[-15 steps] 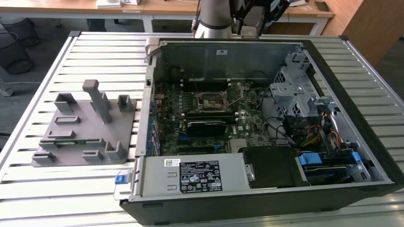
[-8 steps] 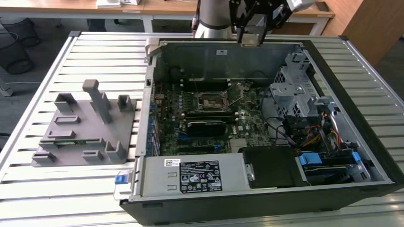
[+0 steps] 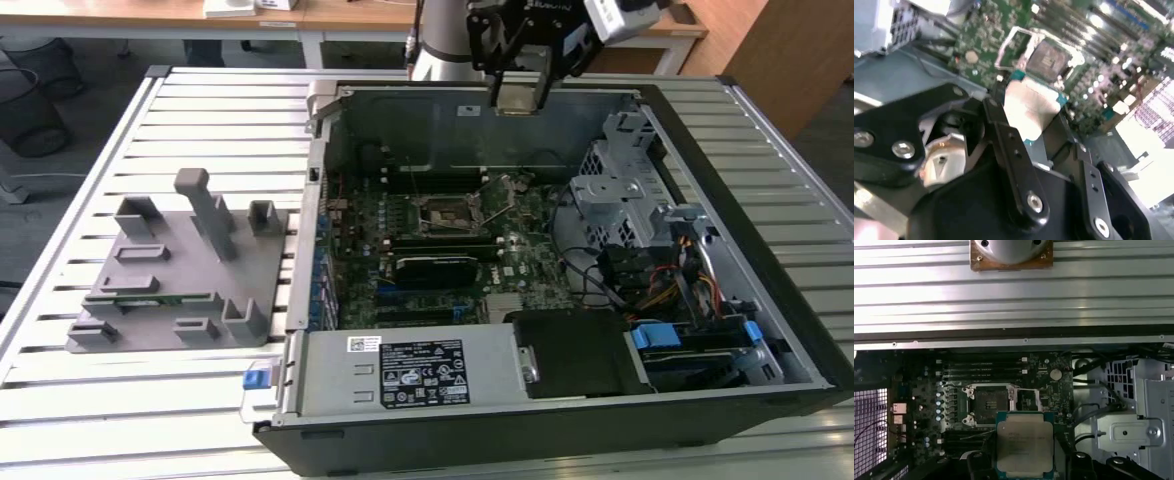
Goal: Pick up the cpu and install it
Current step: 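Pick up the cpu and move it towards the insertion slot, then place the cpu into insertion slot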
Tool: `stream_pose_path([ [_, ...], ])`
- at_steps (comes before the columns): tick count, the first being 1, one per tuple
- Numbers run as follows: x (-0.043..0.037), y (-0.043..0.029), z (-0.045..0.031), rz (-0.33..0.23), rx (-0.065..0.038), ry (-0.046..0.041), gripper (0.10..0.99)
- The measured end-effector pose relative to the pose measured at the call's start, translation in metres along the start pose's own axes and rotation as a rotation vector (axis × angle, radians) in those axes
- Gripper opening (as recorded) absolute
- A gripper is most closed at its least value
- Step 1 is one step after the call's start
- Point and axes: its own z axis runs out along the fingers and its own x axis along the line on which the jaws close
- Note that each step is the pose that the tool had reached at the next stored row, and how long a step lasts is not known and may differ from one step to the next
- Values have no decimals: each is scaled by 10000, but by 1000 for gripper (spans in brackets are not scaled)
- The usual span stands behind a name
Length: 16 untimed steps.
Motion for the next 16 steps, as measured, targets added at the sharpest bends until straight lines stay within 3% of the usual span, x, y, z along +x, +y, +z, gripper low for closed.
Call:
stream_pose_path([
  [9, 144, -172, 11, 0, -1, 1, 545],
  [16, 232, -232, 22, 134, -3, -9, 545],
])
